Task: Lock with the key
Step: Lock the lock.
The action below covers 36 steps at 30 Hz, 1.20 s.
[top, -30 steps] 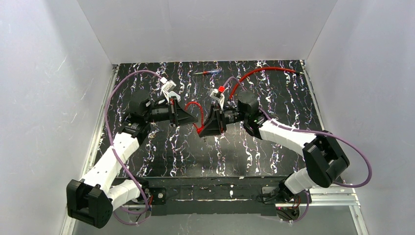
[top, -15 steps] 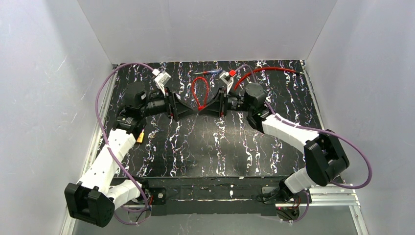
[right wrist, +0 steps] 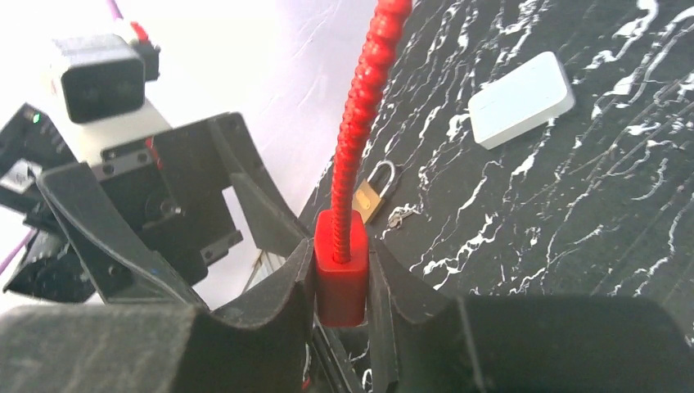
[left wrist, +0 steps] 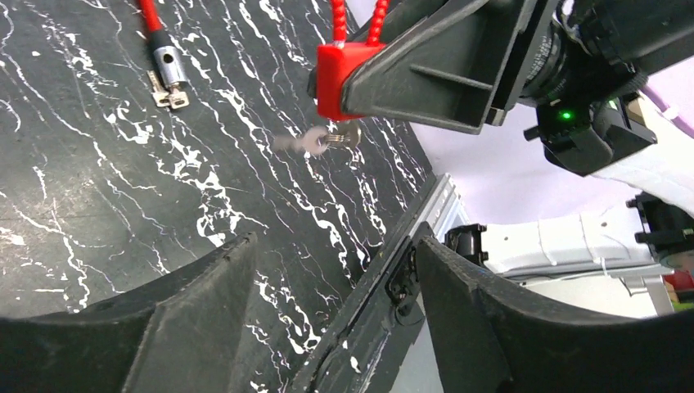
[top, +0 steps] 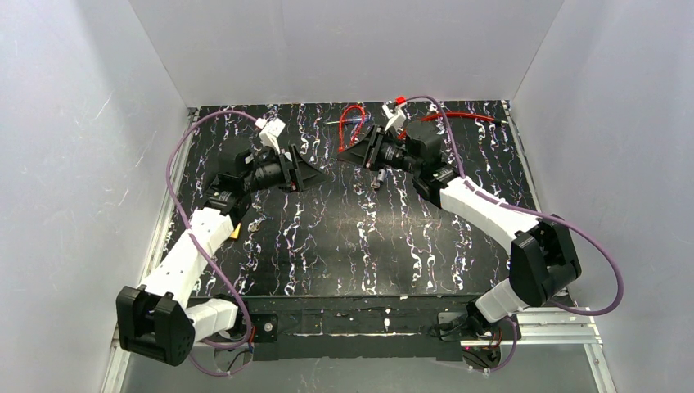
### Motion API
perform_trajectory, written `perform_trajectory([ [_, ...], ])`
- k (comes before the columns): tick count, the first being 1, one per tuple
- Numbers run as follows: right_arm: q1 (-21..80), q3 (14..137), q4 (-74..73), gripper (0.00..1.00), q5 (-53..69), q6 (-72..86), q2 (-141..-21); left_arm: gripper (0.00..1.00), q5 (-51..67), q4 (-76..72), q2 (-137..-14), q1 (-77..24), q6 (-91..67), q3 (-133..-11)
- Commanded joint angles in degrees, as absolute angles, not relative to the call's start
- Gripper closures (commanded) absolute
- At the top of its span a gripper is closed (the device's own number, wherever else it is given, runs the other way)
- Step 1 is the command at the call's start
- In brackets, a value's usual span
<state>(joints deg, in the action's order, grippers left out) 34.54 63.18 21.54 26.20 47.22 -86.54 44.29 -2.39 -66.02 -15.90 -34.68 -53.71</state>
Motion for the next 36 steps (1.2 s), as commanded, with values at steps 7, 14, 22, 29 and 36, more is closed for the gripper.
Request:
perform_trajectory([
  [7, 34.98, 63.15, 23.16, 0.99, 20.57, 56.72, -86.03, 0.48, 43.37, -3.16, -68.84, -17.76, -31.99, -59.66],
  [14, 35.24, 61.29, 29.09, 0.99, 23.26, 60.03, -85.47, 0.51, 41.62, -2.81, -71.36, -19.87, -31.05, -62.15],
  [22, 36.01, 60.58, 32.43, 0.99, 24.50, 61.76, -86.29, 0.57, 39.96, -3.43, -72.96, -22.12, -29.82, -62.76],
  [29, 36.12, 60.55, 34.48, 0.99, 24.96, 62.75, -86.75, 0.64, 38.97, -3.69, -74.19, -22.51, -30.02, -63.12],
  [36, 36.08, 58.55, 39.02, 0.99, 26.41, 63.70, -86.57, 0.81, 40.81, -5.46, -73.86, -22.51, -32.50, -61.73],
])
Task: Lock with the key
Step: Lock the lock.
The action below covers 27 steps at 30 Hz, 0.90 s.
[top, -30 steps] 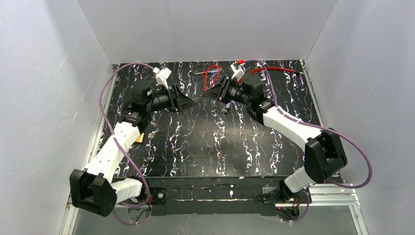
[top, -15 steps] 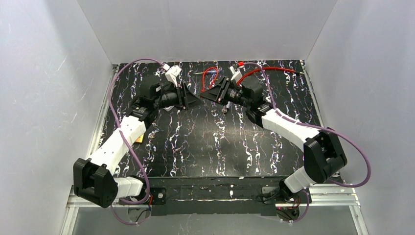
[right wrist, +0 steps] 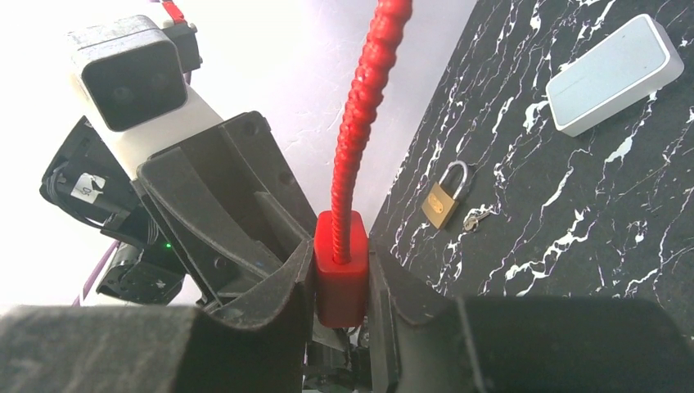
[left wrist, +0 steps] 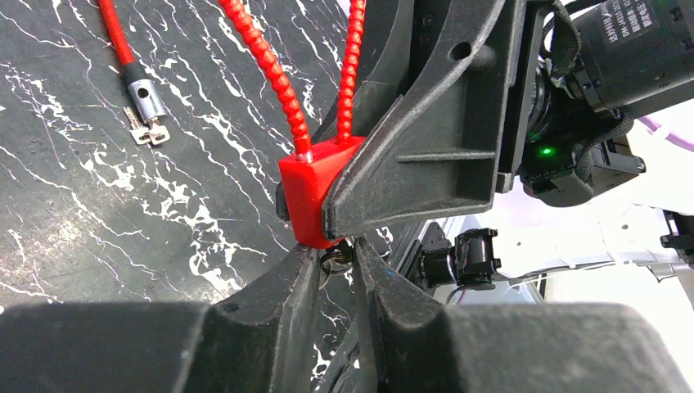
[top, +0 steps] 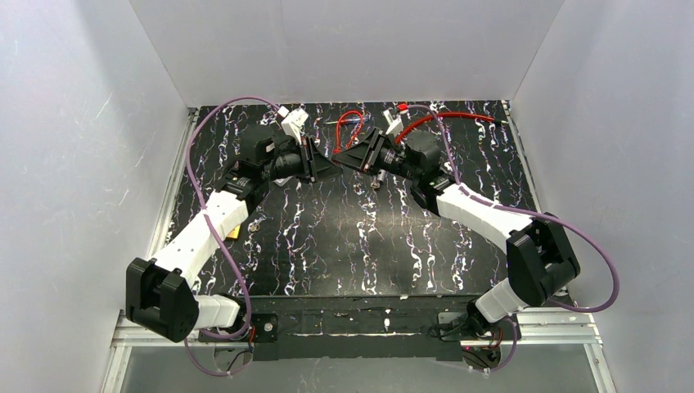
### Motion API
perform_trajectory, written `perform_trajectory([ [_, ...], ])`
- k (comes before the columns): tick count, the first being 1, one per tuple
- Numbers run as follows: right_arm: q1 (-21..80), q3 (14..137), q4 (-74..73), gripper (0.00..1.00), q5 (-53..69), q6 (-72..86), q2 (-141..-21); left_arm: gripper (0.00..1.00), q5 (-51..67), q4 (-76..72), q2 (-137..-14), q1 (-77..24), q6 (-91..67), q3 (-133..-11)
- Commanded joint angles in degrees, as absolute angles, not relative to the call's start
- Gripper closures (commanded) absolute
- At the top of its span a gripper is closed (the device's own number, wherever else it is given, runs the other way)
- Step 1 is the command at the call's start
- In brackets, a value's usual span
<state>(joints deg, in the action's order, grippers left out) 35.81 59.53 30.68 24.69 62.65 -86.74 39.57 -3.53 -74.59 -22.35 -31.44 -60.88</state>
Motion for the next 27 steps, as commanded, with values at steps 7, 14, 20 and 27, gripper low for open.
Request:
perform_trajectory([
  [7, 36.04, 53.45, 54.52, 0.99, 29.45, 66.91, -86.50, 0.99, 44.89, -11.10, -72.70, -22.00, -38.29, -58.55],
  [14, 35.60, 48.96, 69.30, 0.99, 30.47, 69.86, -86.40, 1.00, 52.24, -18.48, -72.10, -20.26, -45.15, -55.81],
  [20, 35.52, 48.18, 71.25, 0.99, 30.63, 70.40, -85.94, 1.00, 56.02, -25.97, -69.92, -20.12, -48.51, -53.12],
  [27, 35.07, 48.03, 65.03, 0.99, 29.53, 68.88, -84.99, 0.52, 52.00, -25.21, -66.52, -18.65, -45.76, -54.15],
])
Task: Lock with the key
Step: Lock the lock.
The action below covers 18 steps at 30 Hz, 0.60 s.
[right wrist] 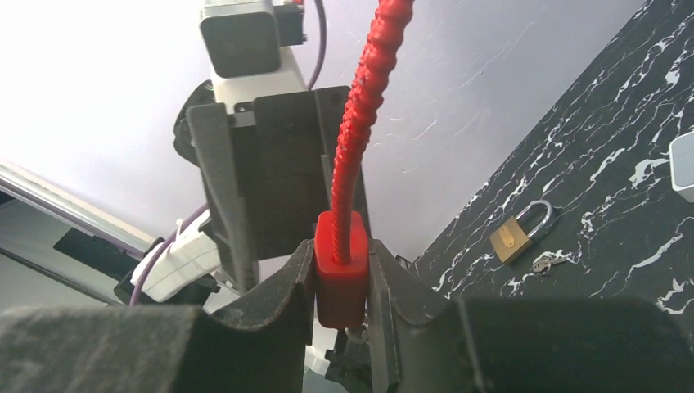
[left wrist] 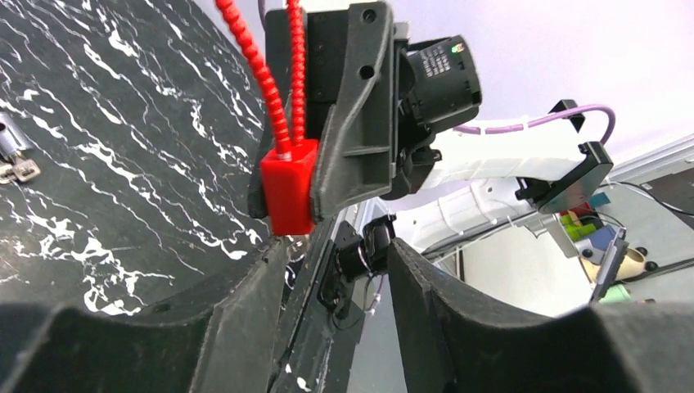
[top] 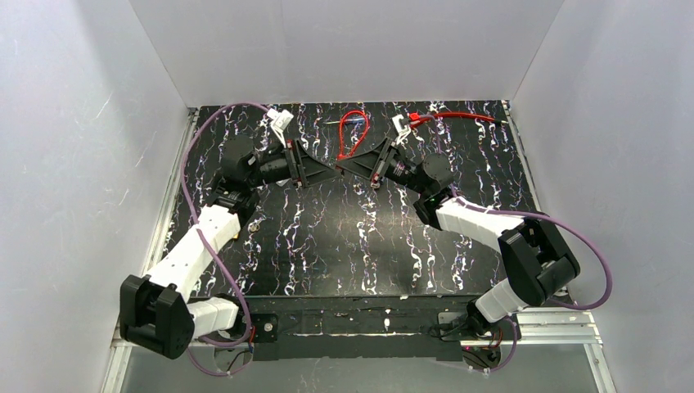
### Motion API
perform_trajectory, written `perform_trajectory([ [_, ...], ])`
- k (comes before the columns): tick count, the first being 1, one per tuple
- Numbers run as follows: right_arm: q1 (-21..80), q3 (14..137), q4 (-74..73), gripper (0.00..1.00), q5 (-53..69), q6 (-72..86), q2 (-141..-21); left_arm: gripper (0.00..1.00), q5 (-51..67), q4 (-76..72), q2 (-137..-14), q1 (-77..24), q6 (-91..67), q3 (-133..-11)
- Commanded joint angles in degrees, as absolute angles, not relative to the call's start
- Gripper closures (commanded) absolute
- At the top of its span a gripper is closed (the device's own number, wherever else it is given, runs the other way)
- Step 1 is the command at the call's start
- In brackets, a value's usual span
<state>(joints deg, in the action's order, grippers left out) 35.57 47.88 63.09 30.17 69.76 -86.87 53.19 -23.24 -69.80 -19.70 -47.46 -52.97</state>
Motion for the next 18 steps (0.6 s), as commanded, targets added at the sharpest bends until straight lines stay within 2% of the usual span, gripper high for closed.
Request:
perform_trajectory([
  [1, 35.07, 48.06, 64.51, 0.99, 29.34, 68.83, -84.91, 0.52, 51.38, -24.31, -66.45, -18.57, -45.00, -54.36],
  [4, 35.07, 48.08, 63.69, 0.99, 28.89, 68.80, -84.90, 0.53, 49.61, -21.56, -66.52, -18.58, -43.17, -54.27],
  [13, 35.07, 48.50, 64.91, 0.99, 28.04, 69.75, -85.64, 0.67, 48.33, -20.17, -68.23, -18.81, -43.05, -53.02],
  [18, 35.24, 48.35, 67.77, 0.99, 28.12, 70.10, -86.16, 0.67, 49.04, -20.21, -68.44, -19.39, -43.59, -52.06],
])
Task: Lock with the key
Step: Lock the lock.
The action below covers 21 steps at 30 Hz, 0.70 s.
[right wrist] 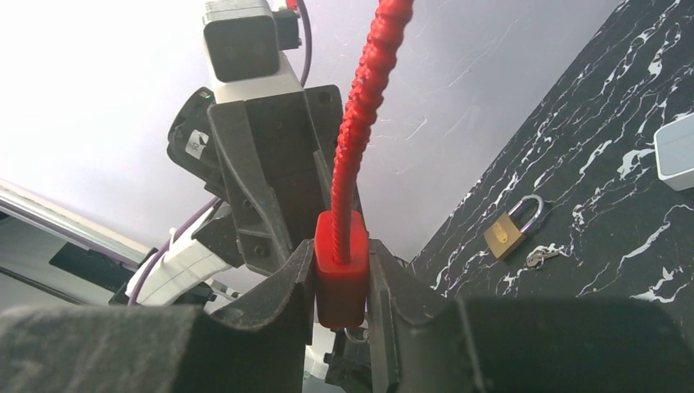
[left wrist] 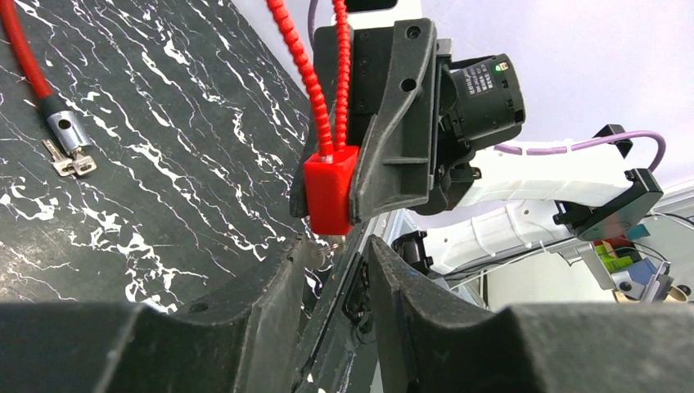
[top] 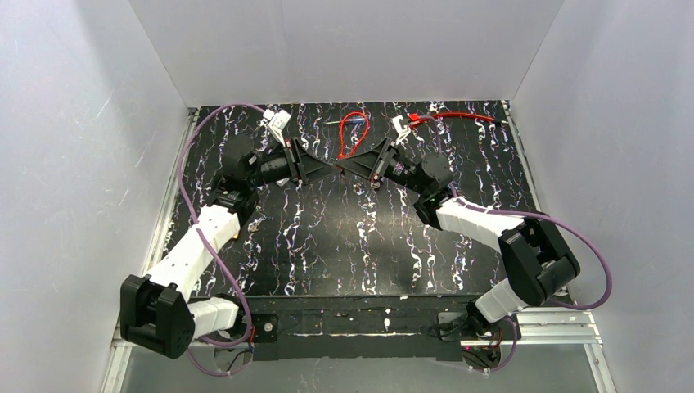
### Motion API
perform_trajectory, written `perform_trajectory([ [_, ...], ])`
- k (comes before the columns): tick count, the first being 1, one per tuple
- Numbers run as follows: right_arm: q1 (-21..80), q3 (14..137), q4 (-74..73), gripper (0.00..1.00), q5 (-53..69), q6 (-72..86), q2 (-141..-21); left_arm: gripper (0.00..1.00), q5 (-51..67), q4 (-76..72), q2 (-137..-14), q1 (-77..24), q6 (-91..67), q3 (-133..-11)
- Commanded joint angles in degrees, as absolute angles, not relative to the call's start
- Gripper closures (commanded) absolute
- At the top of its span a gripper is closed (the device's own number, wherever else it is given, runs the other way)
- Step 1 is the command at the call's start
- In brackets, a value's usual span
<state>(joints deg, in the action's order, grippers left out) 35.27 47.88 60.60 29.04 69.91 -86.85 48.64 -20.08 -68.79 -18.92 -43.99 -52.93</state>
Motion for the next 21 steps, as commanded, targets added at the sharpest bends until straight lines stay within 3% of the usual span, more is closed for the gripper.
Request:
perform_trajectory([
  [1, 35.36, 48.28, 68.29, 0.99, 28.12, 70.15, -86.29, 0.65, 49.00, -20.21, -68.46, -19.49, -43.64, -51.96],
  [7, 35.90, 47.82, 70.75, 0.99, 28.68, 70.73, -86.66, 0.43, 47.79, -20.17, -69.00, -19.67, -43.86, -51.53],
  [16, 36.12, 47.66, 72.87, 0.99, 29.74, 71.67, -86.26, 0.45, 47.07, -20.15, -69.88, -19.66, -43.86, -51.67],
  [21, 36.08, 47.05, 75.46, 0.99, 30.35, 72.38, -86.18, 0.59, 46.21, -20.21, -69.71, -19.50, -45.93, -50.37],
])
